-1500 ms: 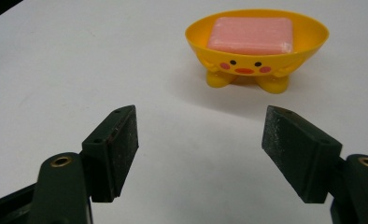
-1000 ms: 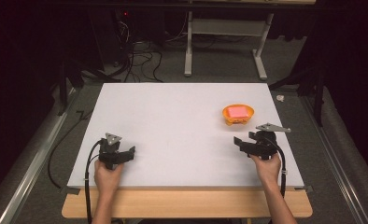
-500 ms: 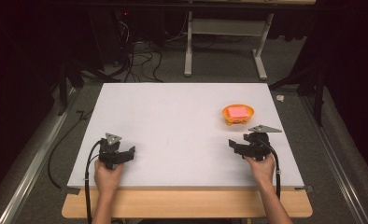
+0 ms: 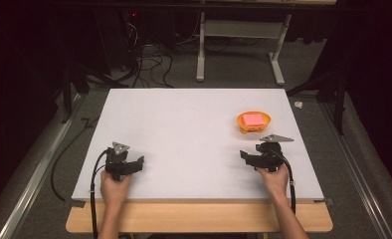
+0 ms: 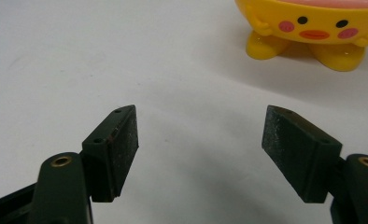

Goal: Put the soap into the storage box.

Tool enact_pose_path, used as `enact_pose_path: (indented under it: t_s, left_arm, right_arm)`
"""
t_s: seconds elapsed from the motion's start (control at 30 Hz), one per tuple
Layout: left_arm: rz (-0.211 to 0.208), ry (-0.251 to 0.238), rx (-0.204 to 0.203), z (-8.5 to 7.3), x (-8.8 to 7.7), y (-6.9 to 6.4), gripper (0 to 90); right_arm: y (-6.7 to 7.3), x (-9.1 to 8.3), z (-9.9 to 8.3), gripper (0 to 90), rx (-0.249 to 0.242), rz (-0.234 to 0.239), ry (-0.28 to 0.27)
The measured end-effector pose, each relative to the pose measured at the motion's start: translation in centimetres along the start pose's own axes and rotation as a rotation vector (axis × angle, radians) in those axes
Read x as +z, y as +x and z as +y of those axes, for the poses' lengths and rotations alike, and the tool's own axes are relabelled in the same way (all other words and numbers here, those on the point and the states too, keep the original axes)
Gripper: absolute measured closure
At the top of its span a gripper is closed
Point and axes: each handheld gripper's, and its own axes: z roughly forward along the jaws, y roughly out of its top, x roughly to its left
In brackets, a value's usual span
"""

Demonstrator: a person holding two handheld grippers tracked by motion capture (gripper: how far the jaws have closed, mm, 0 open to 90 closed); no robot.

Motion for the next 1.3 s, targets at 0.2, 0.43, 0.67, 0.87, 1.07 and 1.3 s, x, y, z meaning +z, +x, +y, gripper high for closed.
enact_pose_path:
  t_s: [0.2,0.43,0.67,0.87,1.07,1.3]
  left_arm:
    - [0.000,0.000,0.000,0.0,0.0,0.0,21.7]
    - [0.000,0.001,0.001,0.0,0.0,0.0,21.7]
    - [0.000,0.000,0.000,0.0,0.0,0.0,21.7]
    - [0.000,0.001,0.000,0.0,0.0,0.0,21.7]
    - [0.000,0.000,0.000,0.0,0.0,0.0,21.8]
    - [-0.001,0.000,0.000,0.0,0.0,0.0,21.8]
  right_arm:
    - [0.4,0.5,0.0,27.7,-0.022,-0.019,0.010]
    - [0.6,1.3,-0.1,27.7,-0.036,-0.030,0.025]
    - [0.8,2.0,-0.2,27.7,-0.040,-0.036,0.038]
    - [1.1,2.4,-0.2,27.7,-0.056,-0.041,0.040]
    - [1.3,2.8,-0.3,27.7,-0.075,-0.058,0.053]
    - [1.6,3.5,-0.5,27.5,-0.100,-0.077,0.071]
